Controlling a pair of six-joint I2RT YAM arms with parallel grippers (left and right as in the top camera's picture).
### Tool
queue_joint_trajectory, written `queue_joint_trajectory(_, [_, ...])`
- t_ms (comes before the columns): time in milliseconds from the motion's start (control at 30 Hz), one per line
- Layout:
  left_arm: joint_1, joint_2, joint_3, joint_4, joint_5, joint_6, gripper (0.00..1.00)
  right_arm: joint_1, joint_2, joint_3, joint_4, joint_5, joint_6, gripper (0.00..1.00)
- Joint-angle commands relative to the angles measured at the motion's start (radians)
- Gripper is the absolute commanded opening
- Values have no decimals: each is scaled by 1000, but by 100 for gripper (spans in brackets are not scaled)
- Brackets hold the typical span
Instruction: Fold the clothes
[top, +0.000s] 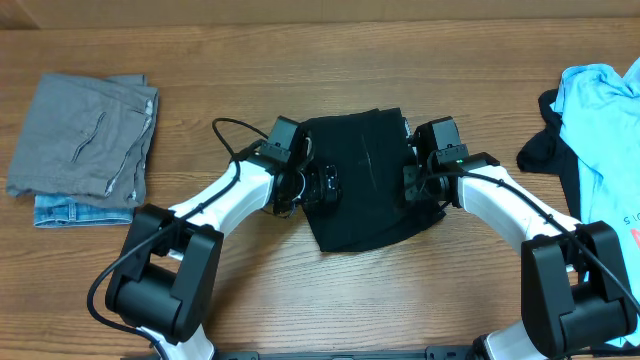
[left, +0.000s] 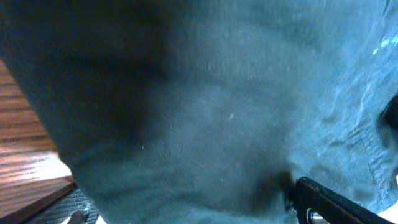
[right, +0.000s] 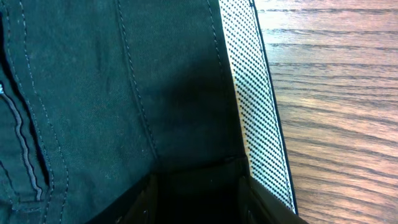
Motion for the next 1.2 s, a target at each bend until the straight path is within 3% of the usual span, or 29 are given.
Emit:
queue_joint_trajectory(0, [-26,107,-23,9,-22,-63,100,5,4,-14,1,-18,1,45])
queue_joint_trajectory(67, [-33,126,-23,41,-3,-62,100,5,4,-14,2,-21,1,45])
queue_joint_trajectory(100, [-34,128,-23,55,15,-62,93,5,4,-14,2,-21,1,45])
queue_joint_trajectory(167, [-33,128,-21,87,60,-62,67,5,4,-14,1,-21,1,45])
queue_joint_trajectory(267, [-29,122,-2,99,132,-61,19,5,4,-14,0,-21,1,45])
queue_joint_trajectory(300, [-26,122,11,87,144,-61,8,5,4,-14,-1,-21,1,46])
queue_joint_trajectory(333, [-25,119,26,66,147,-61,4,5,4,-14,-1,-21,1,46])
queue_joint_trajectory(533, [-25,93,147,-89,108,6,4,5,4,-14,-1,-21,1,46])
queue_joint_trajectory(667, [-11,91,189,-98,159,30,4,5,-13,5,-29,-23,63,36])
queue_joint_trajectory(833, [1,90,259,-109,199,111,4,1,-133,88,-77,-23,90,40])
queue_joint_trajectory(1000, [1,90,372,-190,71,112,4,-50,-267,189,-225,-13,206,42])
queue_joint_trajectory(1167, [7,90,498,-259,-52,134,4,-103,-386,203,-315,-13,211,43])
